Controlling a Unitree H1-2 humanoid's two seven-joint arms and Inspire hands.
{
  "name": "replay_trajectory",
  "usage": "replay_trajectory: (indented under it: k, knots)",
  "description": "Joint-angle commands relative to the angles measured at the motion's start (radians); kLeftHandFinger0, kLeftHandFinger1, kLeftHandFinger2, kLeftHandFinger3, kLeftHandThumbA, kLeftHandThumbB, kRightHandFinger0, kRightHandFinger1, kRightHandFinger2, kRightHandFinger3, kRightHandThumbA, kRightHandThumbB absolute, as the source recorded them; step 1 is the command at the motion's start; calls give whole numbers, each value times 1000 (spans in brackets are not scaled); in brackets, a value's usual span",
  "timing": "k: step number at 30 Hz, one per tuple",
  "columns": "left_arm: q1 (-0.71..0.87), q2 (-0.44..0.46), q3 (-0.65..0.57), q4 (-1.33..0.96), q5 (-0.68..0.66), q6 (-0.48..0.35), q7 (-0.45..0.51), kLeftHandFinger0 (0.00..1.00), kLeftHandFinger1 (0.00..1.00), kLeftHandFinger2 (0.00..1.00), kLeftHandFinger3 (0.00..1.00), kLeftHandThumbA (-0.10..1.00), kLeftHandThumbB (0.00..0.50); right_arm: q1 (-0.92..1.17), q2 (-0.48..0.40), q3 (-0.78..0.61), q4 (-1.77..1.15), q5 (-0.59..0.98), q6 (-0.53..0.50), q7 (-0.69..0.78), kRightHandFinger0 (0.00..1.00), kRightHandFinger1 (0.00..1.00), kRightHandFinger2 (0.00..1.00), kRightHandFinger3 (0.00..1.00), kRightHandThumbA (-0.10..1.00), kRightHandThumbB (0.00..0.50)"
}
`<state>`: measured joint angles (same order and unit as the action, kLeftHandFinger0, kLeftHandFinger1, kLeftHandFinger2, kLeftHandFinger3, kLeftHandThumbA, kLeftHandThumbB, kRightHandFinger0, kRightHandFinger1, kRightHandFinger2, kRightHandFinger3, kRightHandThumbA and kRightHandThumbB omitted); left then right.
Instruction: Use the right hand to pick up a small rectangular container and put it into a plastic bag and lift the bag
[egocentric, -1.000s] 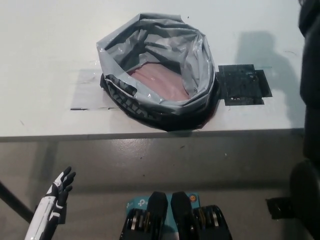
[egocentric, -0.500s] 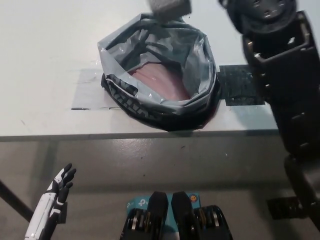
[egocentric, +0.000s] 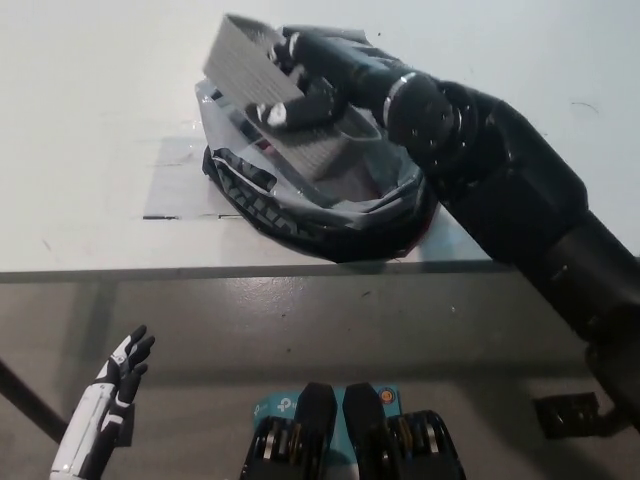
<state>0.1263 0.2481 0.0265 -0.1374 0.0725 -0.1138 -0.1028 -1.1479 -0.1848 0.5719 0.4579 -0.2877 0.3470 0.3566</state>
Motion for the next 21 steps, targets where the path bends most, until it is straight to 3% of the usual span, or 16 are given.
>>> replay_trajectory:
  k: [1, 4, 5, 10, 21]
  knots:
    - [-11, 27, 4, -25, 2, -14, -14, 1000, 1000, 1000, 1000, 1000, 165, -48, -60, 42, -16, -90, -148, 50, 147, 428, 598, 660, 163, 227]
    - [-16, 24, 2, -17, -5, -18, -14, 1000, 1000, 1000, 1000, 1000, 164, -47, -74, 49, -17, -97, -162, 63, 117, 401, 586, 651, 166, 217]
    - [-12, 22, 2, -16, -7, -18, -13, 1000, 1000, 1000, 1000, 1000, 157, -43, -79, 52, -13, -100, -179, 62, 85, 365, 552, 590, 157, 225]
    - [-2, 27, -1, -22, 2, -9, -14, 1000, 1000, 1000, 1000, 1000, 150, -31, -86, 55, 9, -127, -233, 48, 44, 330, 505, 490, 144, 235]
    - [12, 33, -1, -32, -3, 0, -18, 1000, 1000, 1000, 1000, 1000, 140, -14, -91, 86, -4, -219, -289, 54, 0, 204, 383, 389, 184, 227]
